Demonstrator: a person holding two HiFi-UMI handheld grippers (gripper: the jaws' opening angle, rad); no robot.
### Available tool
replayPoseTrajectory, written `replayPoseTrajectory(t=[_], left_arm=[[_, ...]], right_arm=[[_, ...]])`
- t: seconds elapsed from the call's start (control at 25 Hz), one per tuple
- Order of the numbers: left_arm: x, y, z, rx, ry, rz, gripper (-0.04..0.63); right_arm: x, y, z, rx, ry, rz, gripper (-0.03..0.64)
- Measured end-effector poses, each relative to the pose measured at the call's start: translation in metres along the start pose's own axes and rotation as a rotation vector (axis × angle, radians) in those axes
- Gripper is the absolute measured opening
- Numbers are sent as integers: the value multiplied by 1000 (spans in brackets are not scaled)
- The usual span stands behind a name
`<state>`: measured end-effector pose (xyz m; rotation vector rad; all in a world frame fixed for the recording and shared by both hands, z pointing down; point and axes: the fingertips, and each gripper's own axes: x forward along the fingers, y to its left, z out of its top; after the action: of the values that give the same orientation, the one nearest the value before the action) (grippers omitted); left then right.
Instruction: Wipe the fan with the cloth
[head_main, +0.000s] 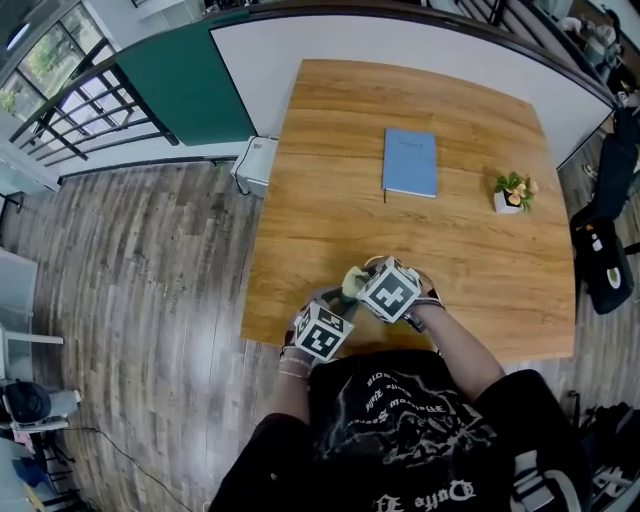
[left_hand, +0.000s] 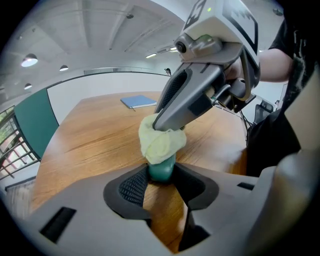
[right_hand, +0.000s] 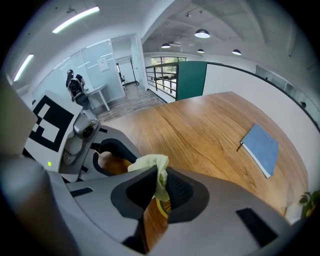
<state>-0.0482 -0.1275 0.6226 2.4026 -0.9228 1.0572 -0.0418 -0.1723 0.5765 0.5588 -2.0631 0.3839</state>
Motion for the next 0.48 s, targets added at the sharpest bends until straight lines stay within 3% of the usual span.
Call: replayPoseTrajectory(t=[0.48], left_arm=[[0,2,1,-7,-4,-5,183]], right_arm=[[-11,-28,-19,-6,10,-76,57]])
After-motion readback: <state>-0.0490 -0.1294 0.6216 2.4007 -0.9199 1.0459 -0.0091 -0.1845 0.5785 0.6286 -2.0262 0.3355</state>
